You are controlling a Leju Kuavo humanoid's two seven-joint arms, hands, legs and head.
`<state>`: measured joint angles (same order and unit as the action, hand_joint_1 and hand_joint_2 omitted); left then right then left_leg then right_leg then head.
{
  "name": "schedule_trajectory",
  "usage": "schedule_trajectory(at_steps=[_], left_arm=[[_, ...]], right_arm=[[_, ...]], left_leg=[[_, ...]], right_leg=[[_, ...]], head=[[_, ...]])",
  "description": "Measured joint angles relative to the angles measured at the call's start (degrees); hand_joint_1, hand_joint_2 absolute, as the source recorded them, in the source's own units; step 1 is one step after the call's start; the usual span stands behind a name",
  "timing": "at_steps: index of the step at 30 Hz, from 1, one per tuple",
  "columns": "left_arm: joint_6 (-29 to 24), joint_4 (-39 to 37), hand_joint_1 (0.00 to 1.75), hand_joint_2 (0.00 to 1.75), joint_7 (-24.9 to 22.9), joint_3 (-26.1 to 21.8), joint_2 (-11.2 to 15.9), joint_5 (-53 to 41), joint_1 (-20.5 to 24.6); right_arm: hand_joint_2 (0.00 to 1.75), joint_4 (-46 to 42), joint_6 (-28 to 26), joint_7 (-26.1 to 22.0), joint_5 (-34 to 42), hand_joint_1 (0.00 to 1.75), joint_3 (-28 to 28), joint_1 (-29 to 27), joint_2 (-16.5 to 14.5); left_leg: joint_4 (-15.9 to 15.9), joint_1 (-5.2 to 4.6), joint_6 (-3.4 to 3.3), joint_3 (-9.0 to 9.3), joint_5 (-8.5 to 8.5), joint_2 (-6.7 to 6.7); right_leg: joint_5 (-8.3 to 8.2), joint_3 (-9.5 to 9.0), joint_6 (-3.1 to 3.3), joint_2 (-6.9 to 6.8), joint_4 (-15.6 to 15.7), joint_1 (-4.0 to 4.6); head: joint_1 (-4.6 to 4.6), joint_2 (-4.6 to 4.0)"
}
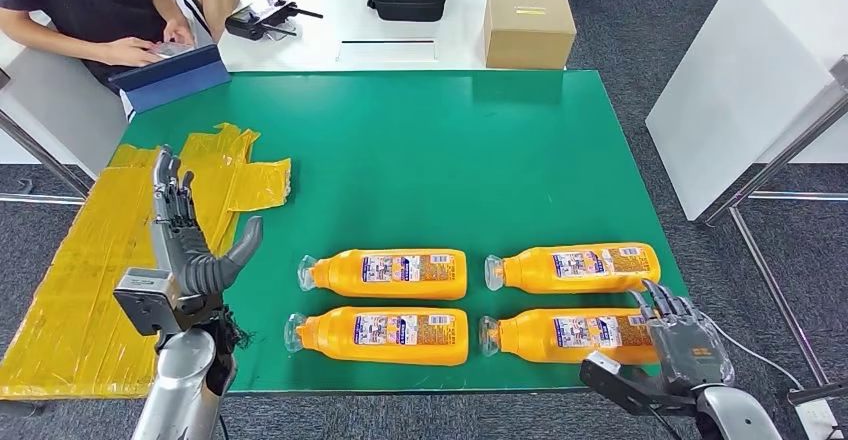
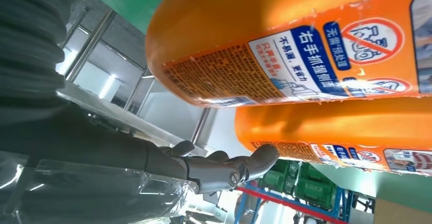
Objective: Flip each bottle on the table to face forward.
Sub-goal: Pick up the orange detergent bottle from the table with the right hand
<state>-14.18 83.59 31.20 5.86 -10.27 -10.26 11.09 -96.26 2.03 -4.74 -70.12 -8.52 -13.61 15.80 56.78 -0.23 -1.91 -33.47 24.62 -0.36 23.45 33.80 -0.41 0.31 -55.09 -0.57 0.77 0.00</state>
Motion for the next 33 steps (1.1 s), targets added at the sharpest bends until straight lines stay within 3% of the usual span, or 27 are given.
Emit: schedule_trajectory(at_steps=[19,33], left_arm=[[-0.38,0.28,0.00,1.75,-0.09,-0.01,0.00,-0.04,-0.27],[-0.27,0.52,0.00,1.75,-0.40,-0.30,-0.07,0.08,-0.21]], right_arm=[[1.75,3.77,0.16,-0.02,1.12,0.00,3.25,2.97,2.21],[1.75,6.38,4.50,1.15,4.71,0.00,9.66,6.46,6.43]], left_leg=[[0.00,0.00,0.00,0.00,0.00,0.00],[0.01,0.00,-0.02,0.01,-0.02,0.00]], right_leg=[[0.00,-0.01,0.00,0.00,0.00,0.00],[-0.01,-0.01,0.00,0.01,0.00,0.00]], head=[[0.00,0.00],[0.00,0.00]])
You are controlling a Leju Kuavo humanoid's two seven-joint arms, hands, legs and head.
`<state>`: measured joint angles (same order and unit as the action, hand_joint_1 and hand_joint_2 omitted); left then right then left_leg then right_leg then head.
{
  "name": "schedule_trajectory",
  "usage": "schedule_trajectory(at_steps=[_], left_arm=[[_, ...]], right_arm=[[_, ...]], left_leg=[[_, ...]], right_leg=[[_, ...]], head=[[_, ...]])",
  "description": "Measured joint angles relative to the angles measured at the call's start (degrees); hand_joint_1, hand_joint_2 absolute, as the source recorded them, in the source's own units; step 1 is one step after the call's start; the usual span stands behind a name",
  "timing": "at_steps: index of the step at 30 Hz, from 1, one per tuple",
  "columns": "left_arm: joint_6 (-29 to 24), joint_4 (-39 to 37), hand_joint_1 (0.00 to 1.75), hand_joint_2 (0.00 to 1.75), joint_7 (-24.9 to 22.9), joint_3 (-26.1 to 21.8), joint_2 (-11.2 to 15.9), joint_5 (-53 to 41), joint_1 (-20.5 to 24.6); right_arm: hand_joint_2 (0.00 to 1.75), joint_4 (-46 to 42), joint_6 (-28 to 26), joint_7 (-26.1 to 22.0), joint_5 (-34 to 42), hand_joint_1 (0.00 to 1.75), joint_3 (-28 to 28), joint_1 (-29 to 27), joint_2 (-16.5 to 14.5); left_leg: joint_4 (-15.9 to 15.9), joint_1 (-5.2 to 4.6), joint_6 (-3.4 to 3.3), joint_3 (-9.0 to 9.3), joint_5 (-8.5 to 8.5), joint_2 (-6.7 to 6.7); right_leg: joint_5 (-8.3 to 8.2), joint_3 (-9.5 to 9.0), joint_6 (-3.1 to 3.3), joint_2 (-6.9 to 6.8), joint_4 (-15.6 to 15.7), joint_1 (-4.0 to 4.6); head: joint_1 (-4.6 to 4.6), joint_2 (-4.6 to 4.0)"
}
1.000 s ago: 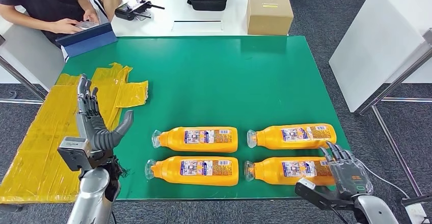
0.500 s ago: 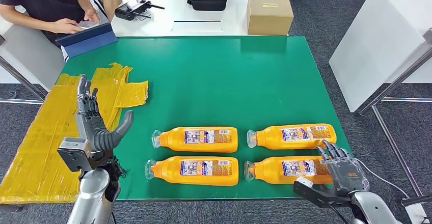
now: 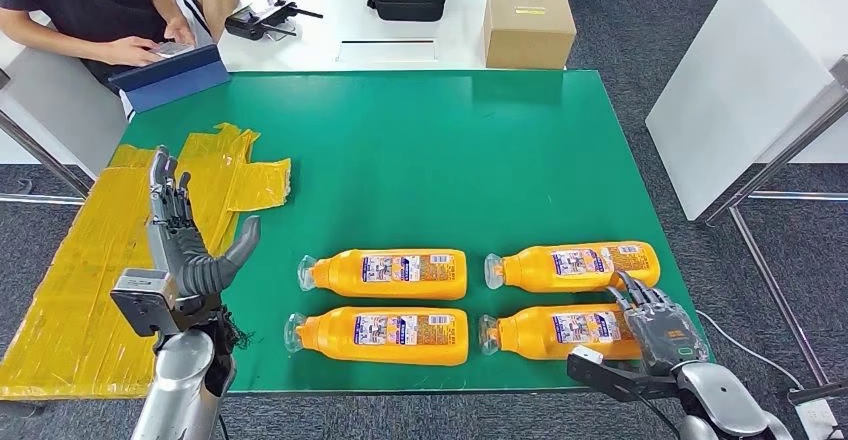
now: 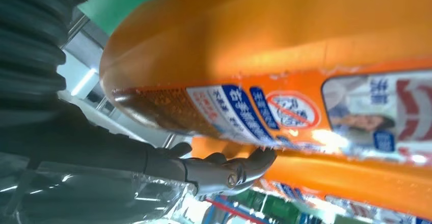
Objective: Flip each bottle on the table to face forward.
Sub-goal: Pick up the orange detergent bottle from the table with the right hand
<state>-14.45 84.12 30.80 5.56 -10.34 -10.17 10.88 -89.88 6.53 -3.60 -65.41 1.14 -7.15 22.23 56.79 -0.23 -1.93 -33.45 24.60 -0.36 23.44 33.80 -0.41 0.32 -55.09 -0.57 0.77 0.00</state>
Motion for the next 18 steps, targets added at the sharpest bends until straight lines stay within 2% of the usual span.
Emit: schedule_trajectory(at_steps=[12,18], left_arm=[[-0.05,-0.24,0.00,1.75,0.30,-0.65,0.00,1.08,0.37],[-0.02,-0.40,0.00,1.75,0.35,-0.71,0.00,1.17,0.50]], right_arm=[[1.75,1.25,3.60,-1.29,7.71,0.00,3.95,2.13,5.98],[1.75,1.61,4.08,-1.43,8.96,0.00,5.19,2.76,7.75]], left_leg=[[0.00,-0.01,-0.01,0.13,0.01,0.08],[0.00,-0.01,-0.01,0.20,0.01,0.09]], right_leg=[[-0.02,-0.07,0.00,0.14,0.01,0.00],[-0.02,-0.15,0.00,0.15,0.01,0.00]], head=[[0.00,0.00],[-0.01,0.00]])
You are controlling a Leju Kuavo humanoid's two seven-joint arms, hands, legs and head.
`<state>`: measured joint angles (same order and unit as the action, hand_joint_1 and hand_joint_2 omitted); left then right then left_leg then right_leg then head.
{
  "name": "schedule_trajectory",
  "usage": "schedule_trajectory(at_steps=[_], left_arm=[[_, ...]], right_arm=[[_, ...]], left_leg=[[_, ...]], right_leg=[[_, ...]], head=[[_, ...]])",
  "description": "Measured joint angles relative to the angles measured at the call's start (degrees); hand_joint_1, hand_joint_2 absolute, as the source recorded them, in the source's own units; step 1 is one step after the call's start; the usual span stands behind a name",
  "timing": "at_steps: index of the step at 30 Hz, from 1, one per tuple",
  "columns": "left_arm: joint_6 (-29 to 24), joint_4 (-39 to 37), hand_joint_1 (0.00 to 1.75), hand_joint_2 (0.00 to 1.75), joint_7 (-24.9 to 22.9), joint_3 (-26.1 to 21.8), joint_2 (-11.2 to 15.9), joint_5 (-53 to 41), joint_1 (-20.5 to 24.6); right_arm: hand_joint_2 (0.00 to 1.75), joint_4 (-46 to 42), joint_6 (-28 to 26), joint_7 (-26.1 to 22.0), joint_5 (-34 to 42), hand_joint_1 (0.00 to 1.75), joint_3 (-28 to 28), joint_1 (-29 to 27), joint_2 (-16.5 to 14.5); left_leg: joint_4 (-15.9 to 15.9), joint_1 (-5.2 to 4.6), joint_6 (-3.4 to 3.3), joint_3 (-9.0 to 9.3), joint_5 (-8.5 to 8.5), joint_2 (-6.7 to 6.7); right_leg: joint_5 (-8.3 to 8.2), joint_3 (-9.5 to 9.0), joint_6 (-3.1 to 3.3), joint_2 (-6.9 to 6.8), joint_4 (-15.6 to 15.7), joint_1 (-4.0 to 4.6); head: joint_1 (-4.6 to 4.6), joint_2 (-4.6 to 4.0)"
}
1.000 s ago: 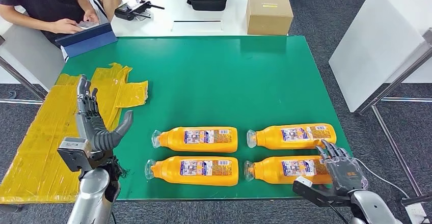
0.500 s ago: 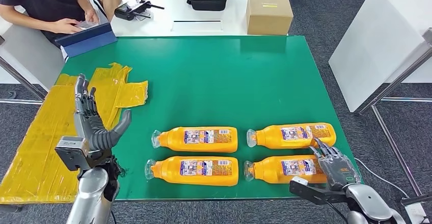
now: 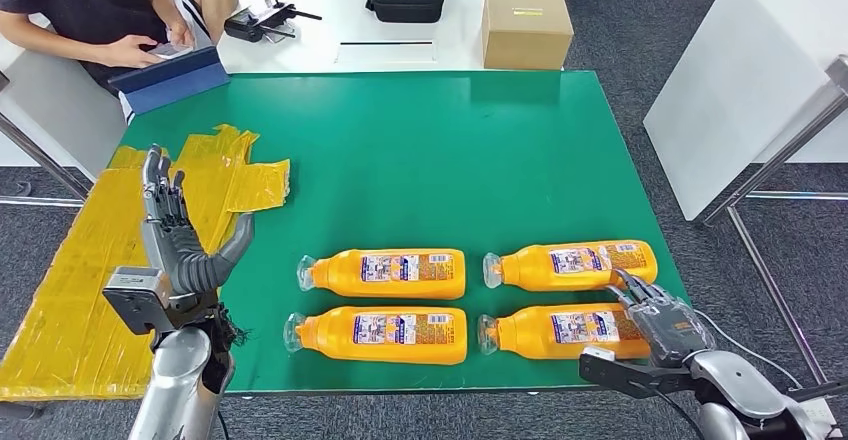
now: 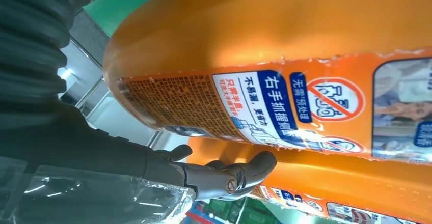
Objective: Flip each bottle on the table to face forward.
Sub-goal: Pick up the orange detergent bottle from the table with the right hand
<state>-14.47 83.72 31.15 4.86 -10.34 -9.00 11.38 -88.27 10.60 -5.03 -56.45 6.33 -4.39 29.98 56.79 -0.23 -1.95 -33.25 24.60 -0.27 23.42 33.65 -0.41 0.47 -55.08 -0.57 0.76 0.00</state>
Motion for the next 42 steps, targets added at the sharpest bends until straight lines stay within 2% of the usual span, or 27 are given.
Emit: schedule_trajectory(at_steps=[14,20,23,30,37,42], left_arm=[[0.06,-0.65,0.00,1.75,0.04,-0.03,0.00,0.25,0.79],[-0.02,-1.08,0.00,1.75,0.06,-0.11,0.00,0.63,1.07],[-0.08,-1.27,0.00,1.75,0.07,-0.14,0.00,0.66,1.18],[-0.46,-1.48,0.00,1.75,0.09,-0.51,-0.42,0.41,1.15],[-0.46,-2.66,0.00,1.75,0.28,-0.54,-0.70,0.16,2.10],[-0.46,-3.83,0.00,1.75,0.60,-0.87,-0.79,0.18,2.76]], right_arm=[[1.75,0.64,0.49,-0.47,1.28,0.00,1.42,1.25,1.25],[1.75,1.24,-2.21,0.07,-0.31,0.00,2.84,2.17,0.96],[1.75,0.35,-5.52,1.55,-3.40,0.00,3.33,1.42,-0.13],[1.75,-7.38,-14.27,5.92,-12.78,0.00,4.00,-2.10,-5.44],[1.75,-11.17,-14.80,6.48,-13.64,0.00,4.12,-4.57,-7.18],[1.75,-11.63,-13.93,6.35,-11.31,0.00,4.46,-5.07,-7.48]], left_leg=[[0.00,-0.01,0.00,0.10,0.00,0.02],[0.00,0.00,0.00,0.15,0.00,0.04],[0.00,0.02,0.00,0.13,0.00,0.03],[-0.01,0.11,0.01,0.08,0.00,0.01],[-0.02,0.06,0.02,0.00,0.00,0.01],[-0.01,-0.04,0.01,0.02,0.00,0.01]], right_leg=[[-0.01,-0.10,0.00,0.04,0.00,0.00],[-0.01,-0.14,0.00,0.07,0.00,0.00],[-0.01,-0.13,0.00,0.07,0.00,0.00],[0.01,-0.06,0.03,0.05,-0.01,0.03],[0.01,-0.01,0.03,0.05,-0.01,0.02],[0.01,0.00,0.02,0.04,0.00,0.01]], head=[[0.01,0.00],[0.01,0.00],[0.01,0.00],[0.00,0.00],[0.01,0.01],[0.01,0.00]])
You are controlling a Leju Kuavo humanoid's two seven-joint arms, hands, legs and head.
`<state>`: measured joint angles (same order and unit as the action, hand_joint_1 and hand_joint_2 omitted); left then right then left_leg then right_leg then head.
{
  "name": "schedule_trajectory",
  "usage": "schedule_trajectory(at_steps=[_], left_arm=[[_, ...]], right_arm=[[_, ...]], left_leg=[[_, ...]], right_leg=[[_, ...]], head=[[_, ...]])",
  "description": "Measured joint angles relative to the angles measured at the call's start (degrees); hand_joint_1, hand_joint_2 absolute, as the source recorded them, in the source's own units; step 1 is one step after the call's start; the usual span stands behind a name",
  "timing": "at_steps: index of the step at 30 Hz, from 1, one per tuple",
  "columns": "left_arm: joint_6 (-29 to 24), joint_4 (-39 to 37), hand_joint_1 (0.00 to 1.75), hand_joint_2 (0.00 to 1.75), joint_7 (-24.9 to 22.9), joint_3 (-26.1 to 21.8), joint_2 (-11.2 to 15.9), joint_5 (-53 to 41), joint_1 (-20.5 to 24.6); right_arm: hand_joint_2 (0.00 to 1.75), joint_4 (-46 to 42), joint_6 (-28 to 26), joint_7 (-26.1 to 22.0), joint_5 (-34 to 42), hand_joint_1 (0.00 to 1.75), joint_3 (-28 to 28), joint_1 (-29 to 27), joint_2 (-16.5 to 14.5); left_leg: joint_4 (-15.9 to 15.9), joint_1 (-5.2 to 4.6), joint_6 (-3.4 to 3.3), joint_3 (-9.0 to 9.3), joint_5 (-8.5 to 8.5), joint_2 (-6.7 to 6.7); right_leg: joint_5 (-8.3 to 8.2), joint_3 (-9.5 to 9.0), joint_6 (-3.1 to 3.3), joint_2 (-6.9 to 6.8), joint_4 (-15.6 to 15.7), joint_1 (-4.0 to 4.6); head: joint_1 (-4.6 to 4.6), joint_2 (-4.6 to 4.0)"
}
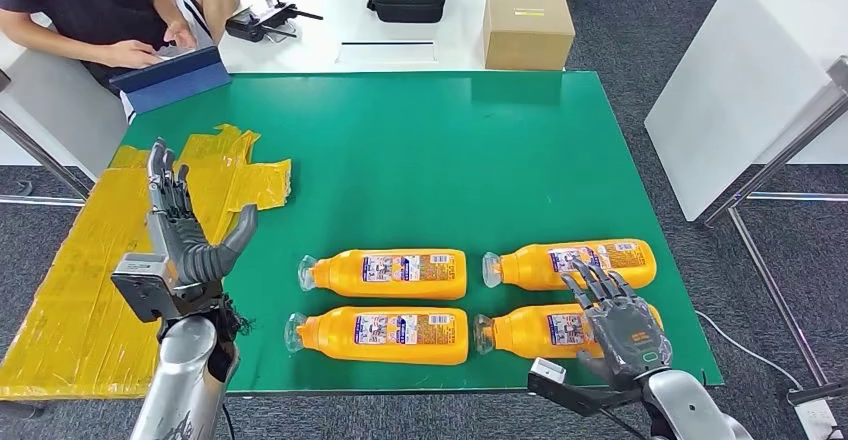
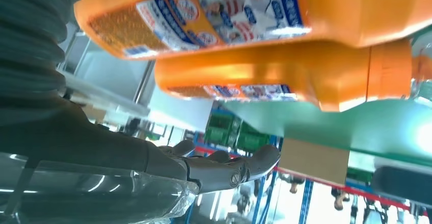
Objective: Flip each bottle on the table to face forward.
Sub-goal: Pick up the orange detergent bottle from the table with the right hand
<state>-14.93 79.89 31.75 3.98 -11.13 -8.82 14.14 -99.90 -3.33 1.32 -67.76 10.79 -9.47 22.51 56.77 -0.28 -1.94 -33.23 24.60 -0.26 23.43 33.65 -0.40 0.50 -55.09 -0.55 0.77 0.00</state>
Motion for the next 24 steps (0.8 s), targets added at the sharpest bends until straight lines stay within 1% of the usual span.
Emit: schedule_trajectory(at_steps=[11,24], left_arm=[[0.00,-1.65,0.00,1.75,0.90,-0.37,0.00,0.62,0.01],[-0.02,-1.83,0.00,1.75,0.79,-0.49,0.00,0.85,-0.35]], right_arm=[[1.75,0.77,5.75,2.08,7.17,0.00,-0.81,-0.97,1.41],[1.75,2.83,8.34,2.27,10.25,0.00,-4.04,-1.61,2.53]], left_leg=[[0.00,-0.07,-0.02,-0.02,0.02,0.00],[0.00,-0.06,-0.02,-0.03,0.02,0.00]], right_leg=[[0.00,0.05,0.00,0.00,0.00,-0.01],[0.00,0.05,0.00,0.00,0.00,-0.01]], head=[[0.00,0.00],[-0.01,0.00]])
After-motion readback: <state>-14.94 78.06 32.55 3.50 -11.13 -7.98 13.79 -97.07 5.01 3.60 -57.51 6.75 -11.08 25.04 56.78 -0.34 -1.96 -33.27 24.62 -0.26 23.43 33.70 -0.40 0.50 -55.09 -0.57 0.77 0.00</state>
